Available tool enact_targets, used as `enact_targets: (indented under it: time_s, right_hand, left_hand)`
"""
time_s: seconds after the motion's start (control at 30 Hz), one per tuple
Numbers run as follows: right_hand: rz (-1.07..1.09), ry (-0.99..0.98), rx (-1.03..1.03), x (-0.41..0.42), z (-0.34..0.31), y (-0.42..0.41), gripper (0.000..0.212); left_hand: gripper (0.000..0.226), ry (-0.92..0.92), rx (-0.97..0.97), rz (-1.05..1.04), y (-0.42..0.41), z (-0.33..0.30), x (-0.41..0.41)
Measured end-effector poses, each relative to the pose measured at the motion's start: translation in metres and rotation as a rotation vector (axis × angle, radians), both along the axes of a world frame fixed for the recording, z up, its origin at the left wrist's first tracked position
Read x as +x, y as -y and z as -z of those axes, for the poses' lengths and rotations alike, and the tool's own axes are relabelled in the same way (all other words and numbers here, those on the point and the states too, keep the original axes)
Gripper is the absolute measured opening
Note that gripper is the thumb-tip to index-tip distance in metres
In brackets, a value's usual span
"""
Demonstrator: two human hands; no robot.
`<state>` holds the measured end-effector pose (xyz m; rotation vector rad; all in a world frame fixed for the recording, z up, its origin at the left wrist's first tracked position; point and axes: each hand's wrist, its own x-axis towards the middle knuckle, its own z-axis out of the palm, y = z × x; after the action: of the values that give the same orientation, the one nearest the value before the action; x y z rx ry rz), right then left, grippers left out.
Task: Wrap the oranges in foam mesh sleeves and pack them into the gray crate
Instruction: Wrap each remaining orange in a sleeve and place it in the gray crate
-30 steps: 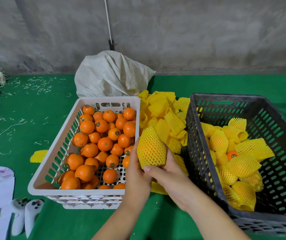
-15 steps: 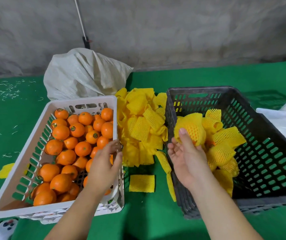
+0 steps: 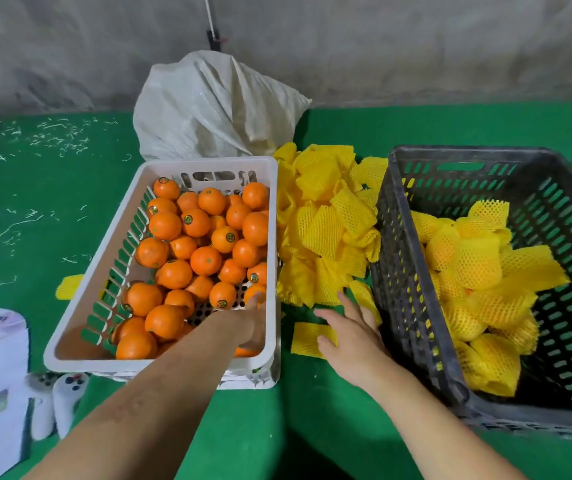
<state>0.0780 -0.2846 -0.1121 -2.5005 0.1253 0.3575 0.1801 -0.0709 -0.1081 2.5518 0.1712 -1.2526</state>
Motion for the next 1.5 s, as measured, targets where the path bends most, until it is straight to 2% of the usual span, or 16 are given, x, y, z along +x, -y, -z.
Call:
enact_targets:
  time_s: [0.03,0.1,0.17,0.27,0.37,0.47,0.6,0.7,0.8,0.93,1.03,1.2,1.33,1.43,1.5]
  right_hand:
    - [-0.063,-0.082,-0.061,-0.002,0.013,-0.004,0.042]
    - [-0.167,-0.221,-0.129,-0.004,0.037,-0.009,0.036]
    - [-0.253,-0.328,-0.17,-0.005,0.057,-0.011,0.039]
    - [-0.303,-0.408,-0.206,-0.003,0.074,-0.01,0.047]
    - [-0.285,-0.323,-0.231,0.001,0.077,-0.009,0.058]
    - [-0.211,-0.183,-0.237,0.003,0.071,-0.008,0.064]
    - [-0.021,-0.033,0.012,0.002,0.061,-0.007,0.056]
    - [0.079,-0.095,0.165,-0.002,0.054,-0.009,0.063]
    - [0.099,-0.092,0.247,-0.009,0.05,-0.009,0.064]
    - [0.258,0.05,0.412,-0.012,0.041,-0.006,0.048]
    - [0.314,0.13,0.454,-0.01,0.033,-0.003,0.042]
    - [0.373,0.189,0.599,-0.012,0.022,-0.008,0.047]
    - [0.316,0.308,0.645,-0.013,0.007,-0.013,0.008]
    - [0.294,0.348,0.629,-0.011,-0.002,-0.013,0.002]
    - [0.295,0.326,0.645,-0.011,-0.006,-0.014,0.021]
  left_hand:
    - [0.045,-0.012,0.074,0.075,0.002,0.001,-0.002]
    - [0.052,-0.039,0.222,0.187,0.009,-0.006,-0.01]
    - [0.048,-0.059,0.342,0.264,0.016,-0.014,-0.015]
    - [0.044,-0.078,0.368,0.379,0.02,-0.023,-0.014]
    - [0.043,-0.046,0.391,0.394,0.01,-0.017,-0.015]
    - [0.037,0.029,0.418,0.504,0.002,-0.005,-0.015]
    - [0.037,0.011,0.336,0.394,0.004,0.001,-0.004]
    - [0.06,-0.052,0.317,0.401,0.005,0.008,0.0]
    - [0.048,-0.14,0.287,0.418,0.003,0.015,-0.001]
    - [0.045,-0.095,0.266,0.327,0.0,0.017,0.0]
    - [0.042,-0.082,0.326,0.387,0.001,0.015,0.0]
    - [0.045,-0.026,0.375,0.419,0.0,0.008,-0.002]
    - [0.048,0.038,0.274,0.266,-0.001,0.002,0.0]
    - [0.049,0.206,0.021,-0.124,-0.015,-0.014,-0.002]
    - [0.057,0.401,-0.268,-0.366,-0.024,-0.031,-0.008]
